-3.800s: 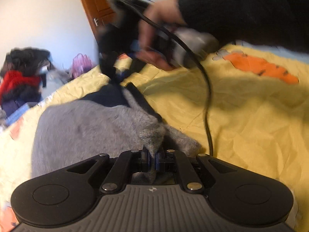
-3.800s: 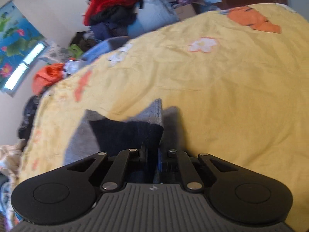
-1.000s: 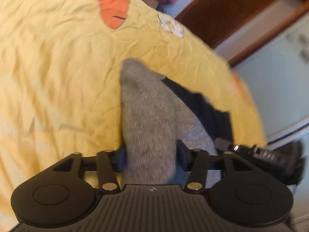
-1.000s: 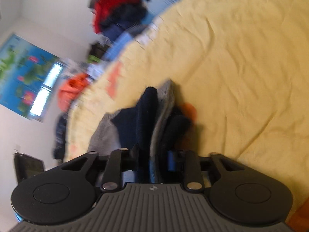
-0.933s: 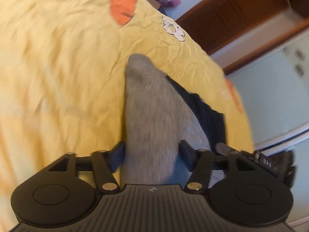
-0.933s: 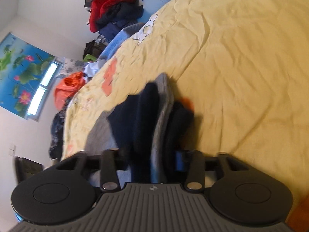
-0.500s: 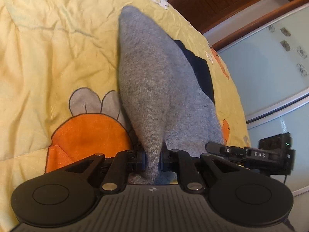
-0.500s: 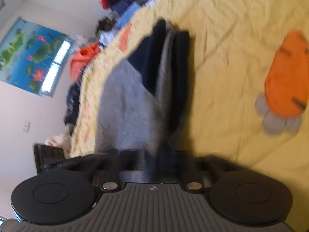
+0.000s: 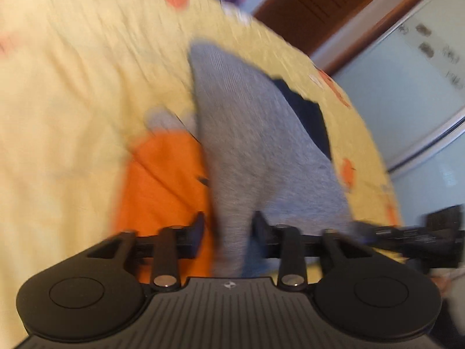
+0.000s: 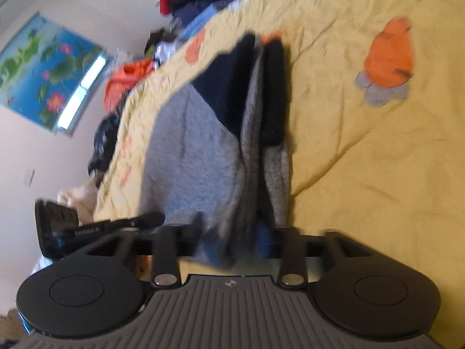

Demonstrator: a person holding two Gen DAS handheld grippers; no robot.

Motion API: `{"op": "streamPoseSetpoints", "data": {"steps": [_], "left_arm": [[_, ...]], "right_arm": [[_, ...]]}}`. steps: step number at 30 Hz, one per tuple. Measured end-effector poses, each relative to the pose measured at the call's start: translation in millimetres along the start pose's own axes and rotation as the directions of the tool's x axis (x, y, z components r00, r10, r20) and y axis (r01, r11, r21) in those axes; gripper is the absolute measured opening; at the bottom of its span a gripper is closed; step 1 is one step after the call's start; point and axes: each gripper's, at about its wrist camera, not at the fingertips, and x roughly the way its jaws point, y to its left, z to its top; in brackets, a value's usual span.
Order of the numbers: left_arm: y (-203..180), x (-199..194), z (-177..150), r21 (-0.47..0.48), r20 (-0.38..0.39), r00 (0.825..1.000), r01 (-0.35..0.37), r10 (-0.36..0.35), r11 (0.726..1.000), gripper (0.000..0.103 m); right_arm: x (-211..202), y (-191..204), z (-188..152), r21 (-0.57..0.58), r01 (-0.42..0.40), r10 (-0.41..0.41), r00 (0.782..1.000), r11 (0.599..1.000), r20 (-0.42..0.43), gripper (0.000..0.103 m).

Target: Fold small clothes

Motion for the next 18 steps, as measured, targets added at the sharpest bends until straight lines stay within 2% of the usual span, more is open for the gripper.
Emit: {"op": "streamPoseSetpoints", "data": {"steps": [1,2,4,5,6,7,8,11,14,15,17,18], "left_arm": [[-10,-17,-4,0.053,0.064,0.993,-0.101,0.098,0.993,0.064],[-18,-29,-8,0.097,0.132,0.971,-0.212,0.198,0.973,0.08],[-41,-48,-24,0.188,0.268,0.907,-0.379,0.324,0.906,0.082],[-53,-50,-32,0.225,0.303,0.885,-0.427,0.353,0.876,0.082],[-63,-50,-41,0.245,0.319,0.872,-0.453,0.37,0.857,0.082],[-72,-47,-49,0.261,0.327,0.87,-0.457,0.368,0.85,0.082],[-80,-42,-56,0.284,0.335,0.876,-0.445,0.347,0.849,0.082],[-102,-18,-67,0.329,0.352,0.879,-0.438,0.322,0.837,0.082],[-105,20,-63,0.331,0.281,0.893,-0.435,0.353,0.837,0.082],[-101,27,-62,0.32,0.258,0.895,-0.435,0.365,0.842,0.082],[-92,39,-63,0.29,0.241,0.9,-0.423,0.362,0.858,0.083],[-90,39,-61,0.275,0.232,0.904,-0.416,0.36,0.867,0.083]], "right_arm": [[-12,6,-4,-0.039,0.055,-0.054,0.997,0.998,0.047,0.08],[-25,15,-10,-0.094,0.157,-0.147,0.984,0.983,0.099,0.084],[-45,38,-26,-0.212,0.382,-0.335,0.915,0.9,0.226,0.084],[-50,47,-35,-0.246,0.446,-0.381,0.884,0.86,0.271,0.084],[-53,54,-42,-0.259,0.478,-0.401,0.866,0.839,0.297,0.086],[-54,59,-49,-0.262,0.487,-0.403,0.859,0.833,0.316,0.088],[-51,64,-55,-0.26,0.484,-0.393,0.858,0.836,0.332,0.089],[-28,87,-58,-0.324,0.453,-0.335,0.871,0.83,0.361,0.089],[6,93,-39,-0.335,0.435,-0.333,0.887,0.836,0.321,0.082],[16,93,-34,-0.33,0.461,-0.369,0.878,0.824,0.305,0.078],[38,84,-27,-0.318,0.527,-0.463,0.848,0.788,0.257,0.058],[45,78,-27,-0.324,0.509,-0.456,0.86,0.798,0.228,0.046]]}}
